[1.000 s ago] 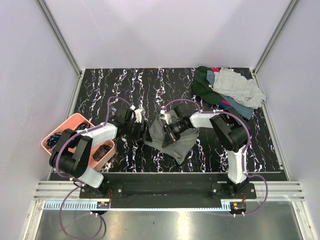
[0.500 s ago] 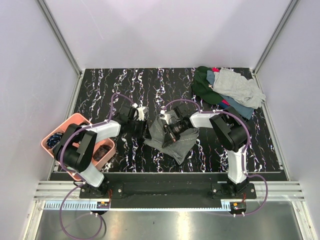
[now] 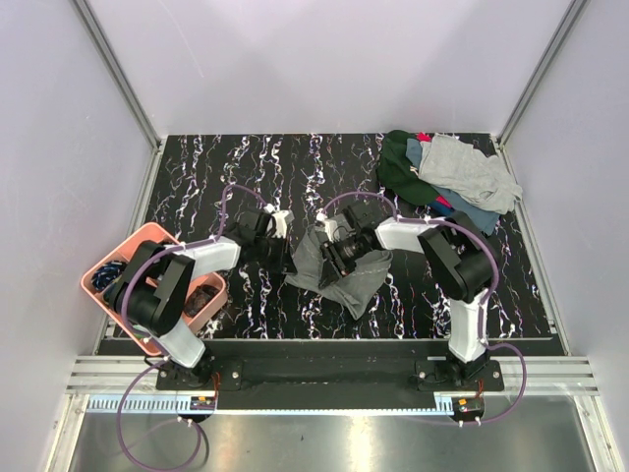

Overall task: Fold the napkin, place the utensils inside, and roll it up
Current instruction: Roll the napkin with the utensil

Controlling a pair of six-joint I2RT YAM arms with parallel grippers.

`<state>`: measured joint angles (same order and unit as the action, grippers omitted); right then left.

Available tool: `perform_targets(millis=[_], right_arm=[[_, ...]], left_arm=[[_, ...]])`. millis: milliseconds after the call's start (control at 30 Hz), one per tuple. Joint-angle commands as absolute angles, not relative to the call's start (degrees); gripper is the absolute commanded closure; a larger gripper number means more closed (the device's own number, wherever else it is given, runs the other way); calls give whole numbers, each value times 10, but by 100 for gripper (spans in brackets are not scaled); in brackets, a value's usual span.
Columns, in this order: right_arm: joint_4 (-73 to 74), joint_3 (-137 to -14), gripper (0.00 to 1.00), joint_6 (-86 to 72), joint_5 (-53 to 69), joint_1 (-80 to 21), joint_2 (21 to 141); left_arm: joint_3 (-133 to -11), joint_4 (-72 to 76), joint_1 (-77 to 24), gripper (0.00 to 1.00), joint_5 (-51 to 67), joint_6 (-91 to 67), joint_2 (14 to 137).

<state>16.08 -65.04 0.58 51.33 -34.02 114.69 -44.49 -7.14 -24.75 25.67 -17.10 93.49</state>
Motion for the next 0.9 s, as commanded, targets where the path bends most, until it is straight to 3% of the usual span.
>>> perform_targets(millis=[0, 300, 467, 667, 867], right_arm=[[174, -664, 53, 4, 414, -336, 1042], [258, -586, 42, -34, 235, -390, 838], [302, -543, 36, -88, 92, -454, 797], [307, -515, 28, -147, 37, -511, 780], [316, -514, 27, -171, -38, -539, 774]], left_arm=[[-428, -80, -265, 100, 247, -170, 950], [-440, -104, -266, 100, 243, -180, 947], [-447, -115, -266, 100, 244, -182, 946], [-447, -120, -266, 100, 249, -185, 939], [-454, -137, -266, 100, 240, -185, 936]])
